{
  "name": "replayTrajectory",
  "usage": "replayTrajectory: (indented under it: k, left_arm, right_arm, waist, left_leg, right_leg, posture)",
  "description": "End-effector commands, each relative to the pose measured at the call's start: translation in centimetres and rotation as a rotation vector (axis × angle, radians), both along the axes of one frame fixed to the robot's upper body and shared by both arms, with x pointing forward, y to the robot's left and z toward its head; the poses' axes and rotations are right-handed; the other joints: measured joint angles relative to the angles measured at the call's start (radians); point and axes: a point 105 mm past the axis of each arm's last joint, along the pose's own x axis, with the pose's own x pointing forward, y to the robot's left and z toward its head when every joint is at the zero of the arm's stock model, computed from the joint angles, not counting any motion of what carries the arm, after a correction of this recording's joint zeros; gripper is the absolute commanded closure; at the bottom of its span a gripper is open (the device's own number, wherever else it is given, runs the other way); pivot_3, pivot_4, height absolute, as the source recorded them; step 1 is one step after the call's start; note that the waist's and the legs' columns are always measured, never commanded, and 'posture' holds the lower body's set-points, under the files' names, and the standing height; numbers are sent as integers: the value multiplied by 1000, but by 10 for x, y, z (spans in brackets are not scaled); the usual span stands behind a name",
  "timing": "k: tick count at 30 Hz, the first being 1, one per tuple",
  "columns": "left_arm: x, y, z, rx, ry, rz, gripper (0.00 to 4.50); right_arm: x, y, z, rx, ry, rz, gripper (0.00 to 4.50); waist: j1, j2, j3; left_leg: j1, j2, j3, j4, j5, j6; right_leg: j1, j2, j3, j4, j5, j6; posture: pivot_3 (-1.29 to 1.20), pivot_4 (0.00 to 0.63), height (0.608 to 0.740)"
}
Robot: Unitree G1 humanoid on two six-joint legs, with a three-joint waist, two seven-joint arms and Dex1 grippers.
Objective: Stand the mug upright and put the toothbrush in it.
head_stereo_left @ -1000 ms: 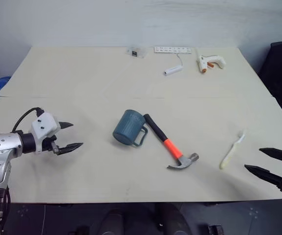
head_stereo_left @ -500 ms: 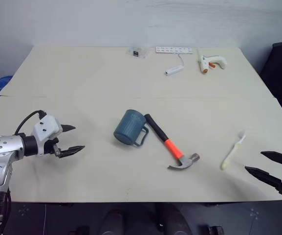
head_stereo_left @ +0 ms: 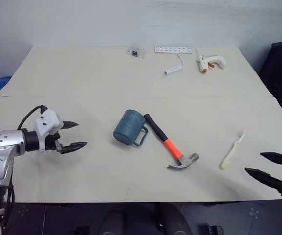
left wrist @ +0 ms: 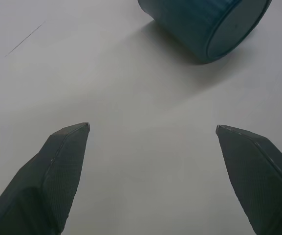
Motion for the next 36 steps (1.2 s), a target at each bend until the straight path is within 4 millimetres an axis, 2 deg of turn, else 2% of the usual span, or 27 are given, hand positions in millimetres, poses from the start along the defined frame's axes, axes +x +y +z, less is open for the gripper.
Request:
replayTrajectory:
  k: [1,4,6,8,11,12,14,15,19,22,25,29,32,36]
  left_arm:
    - [1,-5,11,13,-43,-22,139]
    - [-2,-17,23,-47,-33,-53,139]
    - [-7,-30,35,-95,-7,-110,139]
    - [-23,-48,46,-129,45,-226,139]
    - [-50,-71,59,-132,121,-391,139]
    - [-57,-76,59,-104,137,-440,139]
    - [-64,-82,59,-68,156,-491,139]
    - [-66,-85,58,-52,158,-510,139]
    - [-62,-95,63,-35,135,-572,139]
    - [-54,-100,67,-33,107,-579,139]
    - [-53,-104,71,-42,89,-588,139]
    - [-54,-106,72,-42,77,-589,139]
    - [-53,-106,71,-42,72,-582,0]
    - [-51,-108,69,-43,64,-574,0]
  right_arm:
    - [2,3,12,-14,-47,2,0]
    - [9,29,22,-3,-72,86,0]
    - [17,63,28,27,-84,171,0]
    - [26,98,30,84,-78,219,0]
    - [44,143,21,174,-35,198,0]
    - [45,163,14,178,-7,235,0]
    - [45,185,7,166,30,283,0]
    - [47,190,4,167,46,284,0]
    - [82,196,-17,65,110,203,0]
    - [95,198,-31,8,155,170,0]
    - [102,193,-44,-66,173,137,0]
    - [102,192,-54,-92,194,138,0]
    - [103,193,-56,-83,193,135,606]
    - [106,198,-53,-90,159,135,1904]
  waist:
    - [-1,0,0]
    - [-3,0,0]
    - [-6,-1,0]
    - [-12,-1,1]
    - [-22,-3,0]
    - [-24,-3,0]
    - [-25,-1,1]
    - [-25,0,1]
    - [-22,0,1]
    - [-22,-1,1]
    - [-24,-1,1]
    - [-28,-1,1]
    - [-26,-2,0]
    - [-26,-2,0]
  left_leg:
    - [0,0,0,0,0,0]
    - [0,1,0,0,0,0]
    - [0,2,0,0,0,0]
    - [0,2,-1,2,1,-1]
    - [-1,3,-4,1,1,-1]
    - [-1,3,-5,0,1,-2]
    - [-4,3,-4,0,1,-3]
    - [-6,2,-4,-1,1,-3]
    - [-18,-2,-5,4,3,-5]
    - [-19,-5,-5,6,3,-4]
    - [-19,-5,-5,7,3,-4]
    - [-18,-4,-5,7,3,-4]
    - [-17,-4,-5,9,3,-4]
    - [-18,-4,-6,12,3,-4]
  right_leg:
    - [0,0,0,0,0,0]
    - [0,0,0,0,0,0]
    - [0,0,0,1,0,0]
    - [0,0,0,2,0,0]
    - [-1,1,-2,2,-1,-2]
    - [-1,1,-2,2,-1,-2]
    - [-5,0,-1,2,-1,-3]
    - [-8,0,-2,3,-1,-3]
    - [-19,-1,-2,6,-1,-2]
    - [-19,-2,-2,7,0,-1]
    - [-19,0,-2,9,0,-1]
    - [-20,1,-2,11,-1,-2]
    - [-19,1,-2,12,-1,-2]
    - [-19,1,-2,14,-1,-2]
  posture:
    - [0,150,740]
    - [0,150,740]
    - [0,150,740]
    - [0,150,740]
    - [0,150,740]
    - [0,150,740]
    - [0,150,740]
    - [0,150,740]
    - [0,150,740]
    - [0,150,740]
    - [0,150,740]
    - [0,150,740]
    - [0,150,740]
    - [0,150,740]
